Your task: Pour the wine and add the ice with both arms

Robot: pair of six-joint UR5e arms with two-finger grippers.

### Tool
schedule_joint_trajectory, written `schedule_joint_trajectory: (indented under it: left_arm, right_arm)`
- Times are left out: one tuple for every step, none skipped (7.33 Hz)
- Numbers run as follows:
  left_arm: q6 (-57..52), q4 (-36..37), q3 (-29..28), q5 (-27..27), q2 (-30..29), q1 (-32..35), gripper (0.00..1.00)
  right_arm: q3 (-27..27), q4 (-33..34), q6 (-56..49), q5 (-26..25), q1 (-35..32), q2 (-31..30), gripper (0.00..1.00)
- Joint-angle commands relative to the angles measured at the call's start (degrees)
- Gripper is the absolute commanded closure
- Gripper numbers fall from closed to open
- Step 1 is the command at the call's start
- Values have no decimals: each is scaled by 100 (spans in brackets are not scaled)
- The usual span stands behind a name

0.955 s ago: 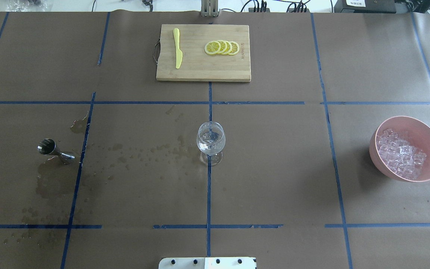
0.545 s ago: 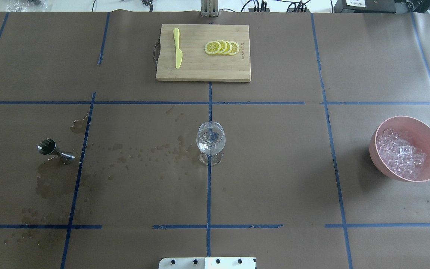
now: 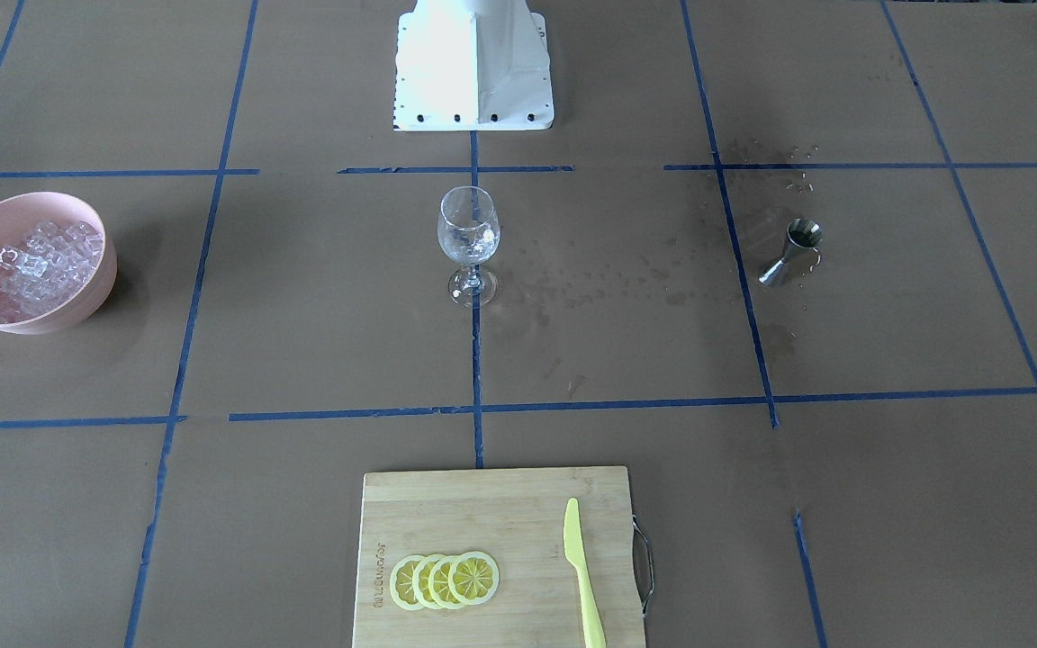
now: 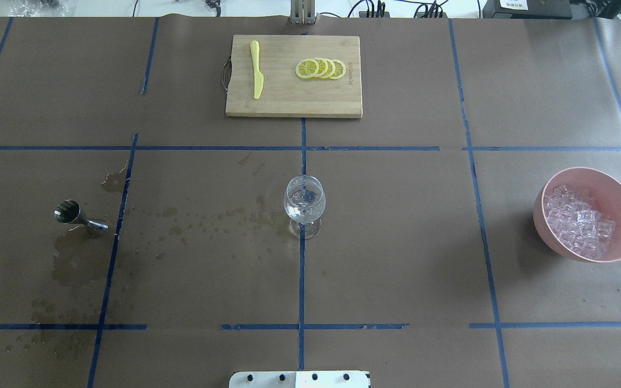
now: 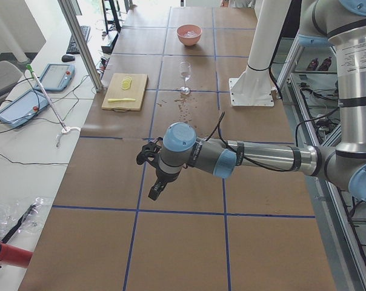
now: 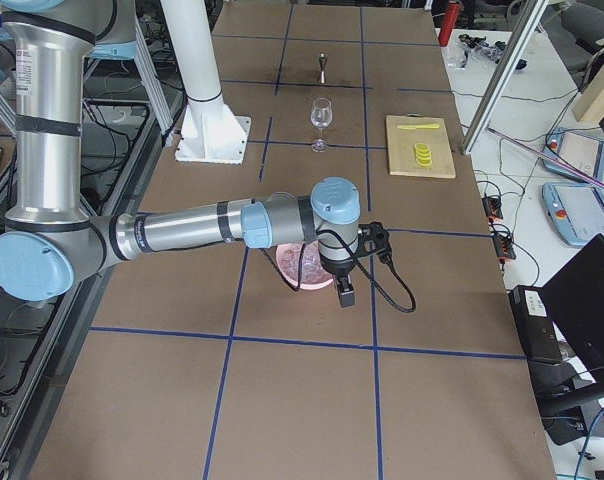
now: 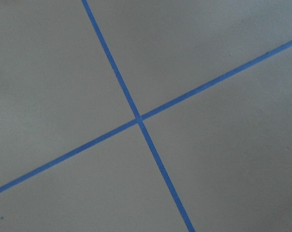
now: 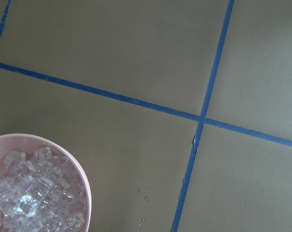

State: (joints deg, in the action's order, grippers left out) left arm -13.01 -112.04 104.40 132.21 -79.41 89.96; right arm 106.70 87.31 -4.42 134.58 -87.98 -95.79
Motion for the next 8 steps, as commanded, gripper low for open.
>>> schedule_joint_trajectory:
  left_arm:
    - [270, -1576, -155, -10, -47, 4, 0]
    - [1065, -2297, -226, 224, 4, 21, 0]
    - [1525, -2992, -392, 383, 48, 22, 0]
    - [1573, -3834, -377, 394, 57, 13, 0]
    - [1574, -3999, -376, 429, 66, -231, 0]
    - [2009, -4027, -315, 403, 57, -486, 0]
    - [2744, -4123, -71, 246, 31, -758, 0]
    - [3178, -4220, 123, -104, 74, -952, 0]
  right_arm:
    - [35, -337, 117, 7, 0, -36, 0]
    - [18, -328, 152, 59, 0, -53, 0]
    - [52, -346, 135, 199, 0, -36, 0]
    - [157, -407, 134, 183, 0, -45, 0]
    - [167, -477, 169, 182, 0, -36, 0]
    - [271, -486, 170, 191, 0, -36, 0]
    - [316, -486, 152, 182, 0, -36, 1]
    - [316, -486, 152, 174, 0, -62, 0]
